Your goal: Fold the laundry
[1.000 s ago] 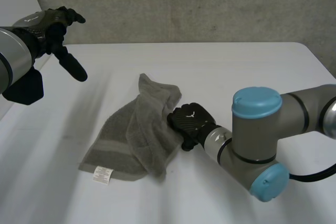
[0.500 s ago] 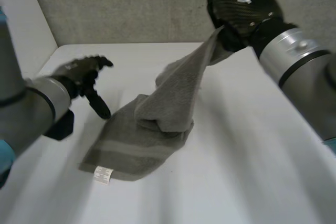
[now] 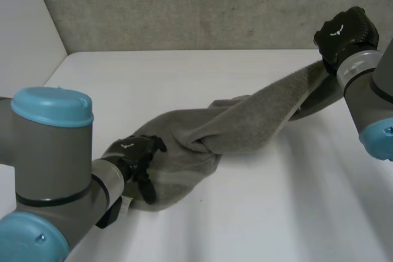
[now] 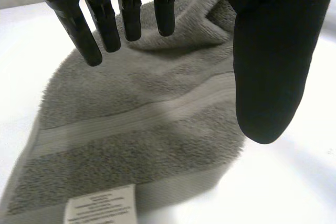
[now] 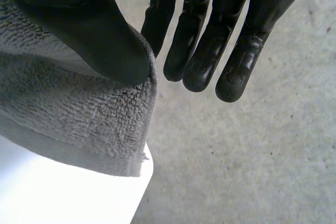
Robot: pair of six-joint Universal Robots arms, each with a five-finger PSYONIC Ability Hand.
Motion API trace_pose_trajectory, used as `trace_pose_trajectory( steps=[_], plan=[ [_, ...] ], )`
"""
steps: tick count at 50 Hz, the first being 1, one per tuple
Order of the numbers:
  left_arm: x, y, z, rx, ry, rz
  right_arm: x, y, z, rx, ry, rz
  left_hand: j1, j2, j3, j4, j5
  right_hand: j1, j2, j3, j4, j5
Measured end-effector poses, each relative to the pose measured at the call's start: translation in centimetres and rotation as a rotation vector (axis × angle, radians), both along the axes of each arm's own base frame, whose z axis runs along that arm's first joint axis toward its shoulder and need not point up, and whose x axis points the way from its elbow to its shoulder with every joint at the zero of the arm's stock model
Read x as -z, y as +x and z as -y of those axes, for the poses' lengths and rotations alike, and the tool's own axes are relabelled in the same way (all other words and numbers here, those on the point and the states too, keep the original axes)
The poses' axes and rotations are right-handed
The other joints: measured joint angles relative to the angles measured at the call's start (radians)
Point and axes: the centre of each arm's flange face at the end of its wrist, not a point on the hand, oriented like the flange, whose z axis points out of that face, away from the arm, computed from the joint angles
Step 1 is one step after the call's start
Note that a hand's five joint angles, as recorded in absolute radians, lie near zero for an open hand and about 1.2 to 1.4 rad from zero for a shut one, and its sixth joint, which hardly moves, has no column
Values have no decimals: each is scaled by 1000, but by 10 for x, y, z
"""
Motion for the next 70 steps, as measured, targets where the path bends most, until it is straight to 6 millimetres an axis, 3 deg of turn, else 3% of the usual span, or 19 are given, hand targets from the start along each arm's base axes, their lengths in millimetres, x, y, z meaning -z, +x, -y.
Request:
trace_pose_trajectory(
  steps=[10,24,40,44,48,53,59,64,70],
  plan=[
    [9,-11,-16,56,-17,-5,18,-2,11,20,33,-16,111,112,111,110,112,0,0,0,0,0],
    [45,-25,-4,72,-50,-5,25,3,6,-3,55,-16,216,221,220,220,220,0,0,0,0,0],
    [58,-26,3,83,-118,65,34,4,7,-4,78,-25,267,269,267,267,264,0,0,0,0,2],
    [60,-25,4,79,-126,80,35,4,7,-4,80,-26,427,434,423,422,418,0,0,0,0,2],
    [62,-25,5,78,-130,86,36,4,7,-4,82,-27,744,764,758,759,758,0,0,0,0,2],
    [60,-25,5,76,-138,84,36,3,8,-3,82,-28,800,852,849,850,838,0,0,0,6,2],
    [34,-23,6,60,-189,57,27,2,7,0,63,-25,822,887,888,888,870,0,0,0,6,2],
    [-18,-13,4,46,-288,20,4,-8,7,25,18,-21,825,893,896,897,874,0,0,0,6,2],
    [-83,13,5,0,-426,-1,-31,-38,0,88,6,-47,832,894,899,900,879,0,6,9,6,2]
  ],
)
